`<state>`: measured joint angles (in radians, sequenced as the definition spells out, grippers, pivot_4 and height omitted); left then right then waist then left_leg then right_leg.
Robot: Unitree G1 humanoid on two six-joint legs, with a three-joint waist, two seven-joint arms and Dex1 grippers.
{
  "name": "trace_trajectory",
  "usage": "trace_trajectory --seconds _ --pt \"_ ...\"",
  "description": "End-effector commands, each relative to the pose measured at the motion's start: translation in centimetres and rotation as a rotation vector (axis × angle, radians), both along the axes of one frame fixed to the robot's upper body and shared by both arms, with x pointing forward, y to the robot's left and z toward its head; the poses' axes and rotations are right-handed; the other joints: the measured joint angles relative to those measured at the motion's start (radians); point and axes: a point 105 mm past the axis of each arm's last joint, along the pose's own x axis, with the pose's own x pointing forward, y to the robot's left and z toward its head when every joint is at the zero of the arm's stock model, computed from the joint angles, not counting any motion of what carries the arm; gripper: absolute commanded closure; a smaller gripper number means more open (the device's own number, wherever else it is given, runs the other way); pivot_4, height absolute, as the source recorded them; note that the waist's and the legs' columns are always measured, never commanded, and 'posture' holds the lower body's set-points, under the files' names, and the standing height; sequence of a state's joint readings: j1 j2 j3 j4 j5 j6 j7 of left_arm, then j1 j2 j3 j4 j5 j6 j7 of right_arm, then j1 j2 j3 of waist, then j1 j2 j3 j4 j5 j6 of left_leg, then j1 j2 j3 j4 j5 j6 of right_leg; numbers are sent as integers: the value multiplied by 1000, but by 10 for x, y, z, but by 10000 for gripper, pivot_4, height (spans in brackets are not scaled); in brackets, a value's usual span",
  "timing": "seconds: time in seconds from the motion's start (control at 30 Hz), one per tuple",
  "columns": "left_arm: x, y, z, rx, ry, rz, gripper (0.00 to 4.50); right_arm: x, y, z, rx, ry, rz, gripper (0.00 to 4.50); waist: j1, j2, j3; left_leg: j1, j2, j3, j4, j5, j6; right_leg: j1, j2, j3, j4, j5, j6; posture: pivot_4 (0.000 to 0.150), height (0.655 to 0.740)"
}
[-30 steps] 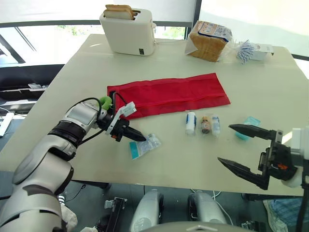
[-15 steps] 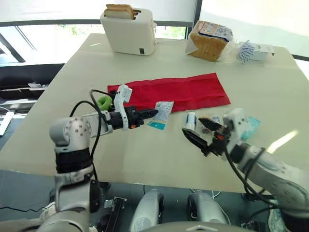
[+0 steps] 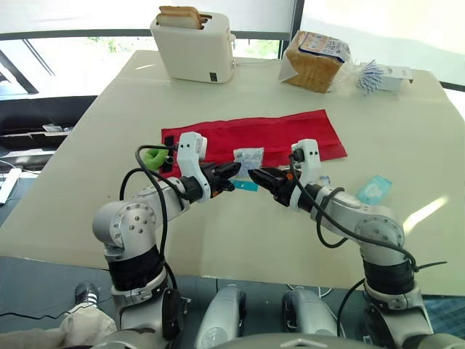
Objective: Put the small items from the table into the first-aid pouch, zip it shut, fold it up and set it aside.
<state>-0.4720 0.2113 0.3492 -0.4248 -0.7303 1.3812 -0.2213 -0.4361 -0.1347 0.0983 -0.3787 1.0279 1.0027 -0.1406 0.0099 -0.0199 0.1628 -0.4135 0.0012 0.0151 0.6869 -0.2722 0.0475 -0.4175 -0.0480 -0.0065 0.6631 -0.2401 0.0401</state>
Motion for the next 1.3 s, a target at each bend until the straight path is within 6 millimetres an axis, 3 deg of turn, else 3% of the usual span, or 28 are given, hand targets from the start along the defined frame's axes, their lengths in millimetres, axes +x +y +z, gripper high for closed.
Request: trace_trajectory --seconds 0.03,0.2,0.3,0.4,0.53,0.7,0.73,0.77,0.8,0.87,0.97,1.3 --pt "-3 -5 17 -18 -82 -16 45000 3 1 12 17 -33 -17 20979 -1 0 0 0 0 0 0 0 0 0 0 -1 0 0 0 1500 7400" --pt "-5 -8 19 -18 -92 -27 45000 7 1 14 35 -33 -57 20979 -4 0 0 0 0 0 0 0 0 0 0 -1 0 0 0 1500 7400" --pt "-5 -11 20 -27 -97 -29 45000 7 -2 14 47 -29 -75 28578 -4 0 0 0 0 0 0 0 0 0 0 -1 0 0 0 1500 7400" --pt "-6 -12 21 -38 -103 -29 45000 3 -4 13 53 -21 -70 41494 -5 0 0 0 0 0 0 0 0 0 0 -1 0 0 0 1500 7400" --pt "-8 -14 26 -56 -130 -51 45000 -2 -6 13 60 -13 -56 44879 -6 0 0 0 0 0 0 0 0 0 0 -1 0 0 0 1500 7400" --pt "-13 1 32 17 -160 -181 24461 -8 -22 18 67 -25 -43 45000 -20 0 0 0 0 -1 -1 0 0 0 1 -1 0 0 0 1500 7400" --pt "-12 9 30 77 -158 -227 18503 -11 -29 19 59 -32 -36 45000 -21 1 0 1 0 -1 -1 0 0 0 1 -2 0 0 0 1500 7400" --pt "-8 19 27 167 -172 -269 16541 -16 -38 19 41 -39 -27 45000 -21 1 0 1 0 -1 -2 0 0 0 1 -2 0 0 0 1500 7400" --pt "-2 30 24 268 -192 -299 11148 -21 -46 18 27 -44 -21 45000 -22 2 1 1 0 0 -2 0 0 0 1 -2 0 0 0 1500 7400" --pt "12 47 21 412 -223 -349 11148 -28 -60 17 -2 -48 -18 45000 -18 4 2 2 0 0 -3 0 0 0 2 -2 0 -1 -1 1500 7400" --pt "39 50 16 565 -265 -414 11148 -39 -77 17 -28 -51 -31 45000 -9 4 2 1 -1 1 -4 0 0 0 2 -2 -1 -1 -1 1500 7400" --pt "112 -21 2 678 -338 -449 11148 -86 -105 17 -64 -42 -131 45000 3 2 2 -2 -1 3 -1 -5 9 0 1 0 -4 0 1 1500 7400"
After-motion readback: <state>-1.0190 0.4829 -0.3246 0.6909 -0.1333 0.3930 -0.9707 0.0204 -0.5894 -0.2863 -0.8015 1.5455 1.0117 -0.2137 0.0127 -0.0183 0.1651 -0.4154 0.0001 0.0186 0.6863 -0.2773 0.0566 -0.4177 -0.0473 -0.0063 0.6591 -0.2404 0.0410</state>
